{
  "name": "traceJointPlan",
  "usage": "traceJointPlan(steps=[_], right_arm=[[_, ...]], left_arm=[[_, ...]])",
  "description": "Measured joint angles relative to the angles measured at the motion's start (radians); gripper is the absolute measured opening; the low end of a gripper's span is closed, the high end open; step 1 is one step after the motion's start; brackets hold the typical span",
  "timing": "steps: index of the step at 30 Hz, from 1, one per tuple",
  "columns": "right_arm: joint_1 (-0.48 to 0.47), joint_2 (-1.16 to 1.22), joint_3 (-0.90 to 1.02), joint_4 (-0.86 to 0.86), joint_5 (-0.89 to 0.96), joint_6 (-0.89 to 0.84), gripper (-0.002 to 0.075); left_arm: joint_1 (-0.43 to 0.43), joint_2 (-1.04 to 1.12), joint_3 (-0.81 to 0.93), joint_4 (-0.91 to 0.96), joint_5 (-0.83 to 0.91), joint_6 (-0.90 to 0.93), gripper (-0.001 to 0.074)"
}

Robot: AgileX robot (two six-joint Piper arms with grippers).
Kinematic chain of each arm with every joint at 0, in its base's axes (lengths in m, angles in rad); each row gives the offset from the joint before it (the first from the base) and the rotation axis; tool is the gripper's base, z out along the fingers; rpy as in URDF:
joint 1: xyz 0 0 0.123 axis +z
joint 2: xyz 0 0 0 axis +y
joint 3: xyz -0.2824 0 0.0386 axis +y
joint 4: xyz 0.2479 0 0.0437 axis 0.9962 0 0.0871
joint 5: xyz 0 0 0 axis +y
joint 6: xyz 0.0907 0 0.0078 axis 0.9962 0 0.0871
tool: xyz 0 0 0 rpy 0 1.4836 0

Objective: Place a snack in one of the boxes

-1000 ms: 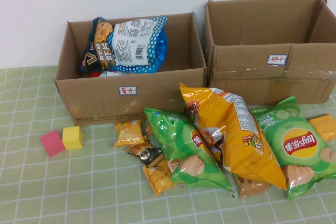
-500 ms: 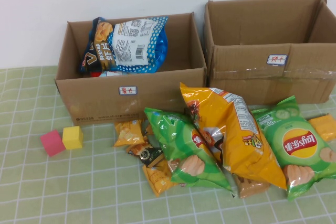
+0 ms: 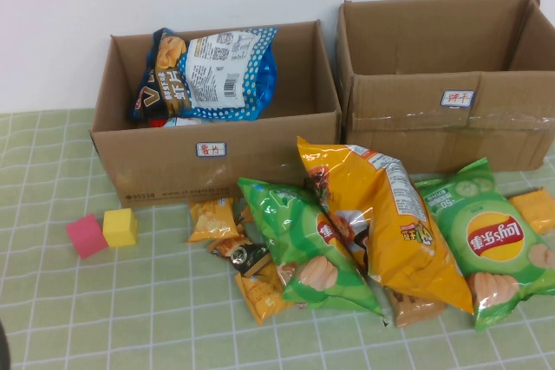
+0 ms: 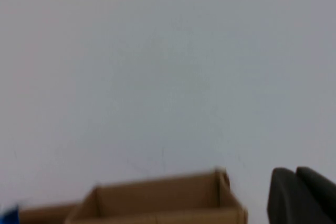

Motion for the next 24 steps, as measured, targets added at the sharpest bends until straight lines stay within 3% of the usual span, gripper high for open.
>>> traceJointPlan(steps=[7, 14, 17, 20, 24], right_arm=[[0.0, 0.289, -0.177, 0.0, 0.247, -0.023, -0.0002], [0.0, 0.528, -0.236, 0.0, 0.084, -0.038, -0.0002], [0.005, 0.667, -0.308, 0.0, 0.17, -0.068, -0.0002], [0.052, 0.776, -0.359, 0.0, 0.227, -0.107, -0.0002], [0.193, 0.903, -0.413, -0.002, 0.266, -0.281, 0.0]], left_arm=[[0.0, 0.041, 0.0, -0.004, 0.002, 0.0, -0.0002], [0.0, 0.051, 0.024, 0.005, -0.046, 0.0, -0.0002], [0.0, 0.051, 0.093, 0.017, -0.112, 0.0, -0.0003], [0.0, 0.051, 0.125, 0.026, -0.134, 0.002, -0.0002], [0.0, 0.051, 0.13, 0.016, -0.173, 0.002, -0.0002]])
